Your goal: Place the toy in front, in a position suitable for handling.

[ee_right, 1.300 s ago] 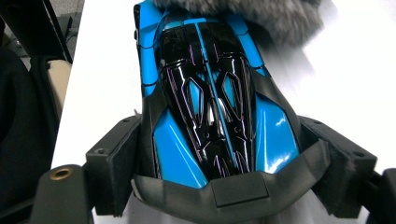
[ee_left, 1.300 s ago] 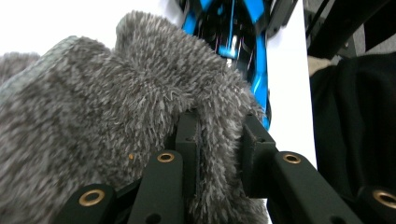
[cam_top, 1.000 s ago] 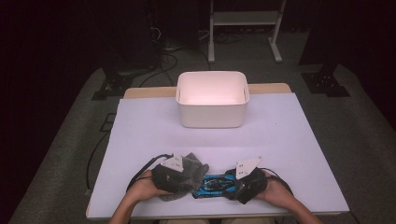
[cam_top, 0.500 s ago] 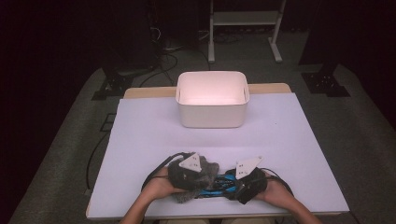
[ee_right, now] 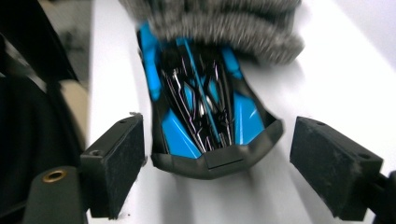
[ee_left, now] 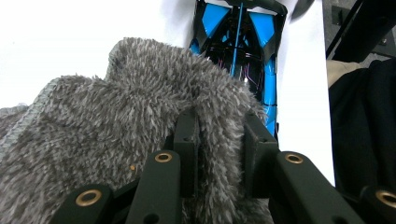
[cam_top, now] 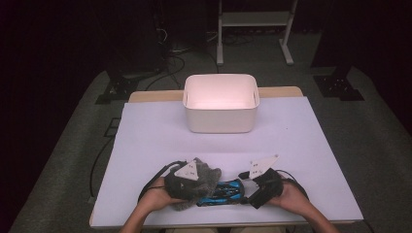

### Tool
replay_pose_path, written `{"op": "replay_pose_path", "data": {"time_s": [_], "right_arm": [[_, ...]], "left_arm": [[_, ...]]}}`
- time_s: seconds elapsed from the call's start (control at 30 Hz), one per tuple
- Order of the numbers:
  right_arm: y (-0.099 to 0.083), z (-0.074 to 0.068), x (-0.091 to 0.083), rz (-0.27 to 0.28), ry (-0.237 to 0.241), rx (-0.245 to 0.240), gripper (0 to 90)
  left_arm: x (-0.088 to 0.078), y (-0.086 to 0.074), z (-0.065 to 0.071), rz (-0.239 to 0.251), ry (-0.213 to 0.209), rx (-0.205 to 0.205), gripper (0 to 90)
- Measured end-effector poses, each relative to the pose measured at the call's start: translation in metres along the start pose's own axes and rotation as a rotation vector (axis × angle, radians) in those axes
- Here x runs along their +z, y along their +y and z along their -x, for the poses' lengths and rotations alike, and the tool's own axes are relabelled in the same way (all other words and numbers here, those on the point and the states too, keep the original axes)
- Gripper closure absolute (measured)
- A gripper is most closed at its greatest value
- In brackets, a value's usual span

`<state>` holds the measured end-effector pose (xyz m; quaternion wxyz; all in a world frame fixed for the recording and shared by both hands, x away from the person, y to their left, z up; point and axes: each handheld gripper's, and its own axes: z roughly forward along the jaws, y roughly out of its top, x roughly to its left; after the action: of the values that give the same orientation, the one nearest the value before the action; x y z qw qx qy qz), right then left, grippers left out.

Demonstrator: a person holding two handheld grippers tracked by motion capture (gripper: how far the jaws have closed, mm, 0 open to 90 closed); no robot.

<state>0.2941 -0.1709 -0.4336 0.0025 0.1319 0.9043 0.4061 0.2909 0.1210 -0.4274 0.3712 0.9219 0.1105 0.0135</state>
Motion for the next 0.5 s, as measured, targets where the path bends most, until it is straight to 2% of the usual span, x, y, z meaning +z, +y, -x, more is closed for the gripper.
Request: {"op": "replay_pose_path", "data": {"time_s": [0.1,0.17,0.27,0.37,0.5], "right_arm": [[0.008,0.010,-0.002,0.000,0.007,0.031,17.1],[0.014,0.017,0.000,0.014,0.052,0.070,17.5],[0.023,0.021,0.009,-0.042,0.101,0.074,24.3],[0.025,0.022,0.019,-0.100,0.111,0.054,23.9],[0.021,0.028,0.028,-0.145,0.133,0.081,23.1]], "left_arm": [[0.001,0.001,0.000,-0.002,0.000,0.001,71.5],[0.001,0.001,0.001,-0.002,0.005,-0.003,71.4],[0.000,0.003,0.004,-0.021,0.023,0.012,71.2],[0.001,0.005,0.005,-0.035,0.030,0.027,71.1],[0.000,0.004,0.002,-0.028,0.010,0.015,71.4]]}}
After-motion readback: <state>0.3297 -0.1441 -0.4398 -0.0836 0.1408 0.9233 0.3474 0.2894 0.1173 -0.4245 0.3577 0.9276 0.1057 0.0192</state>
